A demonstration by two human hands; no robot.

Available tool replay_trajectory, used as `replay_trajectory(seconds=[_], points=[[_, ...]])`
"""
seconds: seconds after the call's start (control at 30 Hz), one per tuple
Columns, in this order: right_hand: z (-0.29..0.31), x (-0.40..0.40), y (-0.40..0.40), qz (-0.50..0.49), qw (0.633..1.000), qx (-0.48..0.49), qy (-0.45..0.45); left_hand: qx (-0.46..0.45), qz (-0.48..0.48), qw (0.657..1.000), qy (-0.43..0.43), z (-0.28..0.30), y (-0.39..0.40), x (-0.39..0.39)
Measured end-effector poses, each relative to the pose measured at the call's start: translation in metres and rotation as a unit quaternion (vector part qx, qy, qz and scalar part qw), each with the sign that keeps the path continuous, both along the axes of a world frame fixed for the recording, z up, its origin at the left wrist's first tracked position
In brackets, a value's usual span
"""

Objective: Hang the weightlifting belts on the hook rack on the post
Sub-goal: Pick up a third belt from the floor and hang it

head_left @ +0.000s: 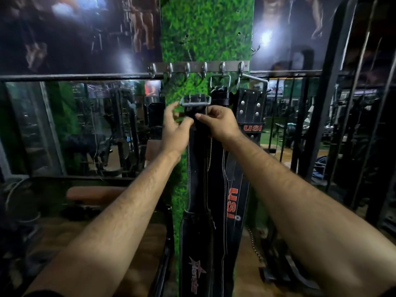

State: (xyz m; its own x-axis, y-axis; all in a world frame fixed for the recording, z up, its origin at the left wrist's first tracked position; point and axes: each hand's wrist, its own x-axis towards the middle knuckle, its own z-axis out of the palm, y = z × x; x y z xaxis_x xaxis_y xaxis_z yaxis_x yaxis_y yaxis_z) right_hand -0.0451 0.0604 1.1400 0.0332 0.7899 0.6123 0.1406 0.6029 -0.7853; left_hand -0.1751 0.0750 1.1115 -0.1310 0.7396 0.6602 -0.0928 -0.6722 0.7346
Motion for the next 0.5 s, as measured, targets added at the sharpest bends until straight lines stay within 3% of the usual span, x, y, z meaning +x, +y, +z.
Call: replay_trajectory(seconds=[0.1,0.2,0.33,0.4,0.5], points=[[0.005,0.001,0.007,0.005,0.999,0.000,-0.039,0.062,0.005,0.996,0.064,0.019,0.016,-0.005],[0.011,0.006,0.023,-0.024,0.994,0.011,-0.108,0.079,0.018,0.995,0.058,0.036,0.042,-0.012],[0.023,0.015,0.043,-0.252,0.934,0.081,-0.239,0.080,0.008,0.997,0.019,0.058,0.066,-0.012],[0.030,0.016,0.053,-0.297,0.930,0.085,-0.198,0.063,0.003,0.998,0.011,0.067,0.076,-0.009],[0.040,0.013,0.068,-0.201,0.973,0.053,-0.100,0.030,0.007,1.000,0.002,0.076,0.091,-0.004]])
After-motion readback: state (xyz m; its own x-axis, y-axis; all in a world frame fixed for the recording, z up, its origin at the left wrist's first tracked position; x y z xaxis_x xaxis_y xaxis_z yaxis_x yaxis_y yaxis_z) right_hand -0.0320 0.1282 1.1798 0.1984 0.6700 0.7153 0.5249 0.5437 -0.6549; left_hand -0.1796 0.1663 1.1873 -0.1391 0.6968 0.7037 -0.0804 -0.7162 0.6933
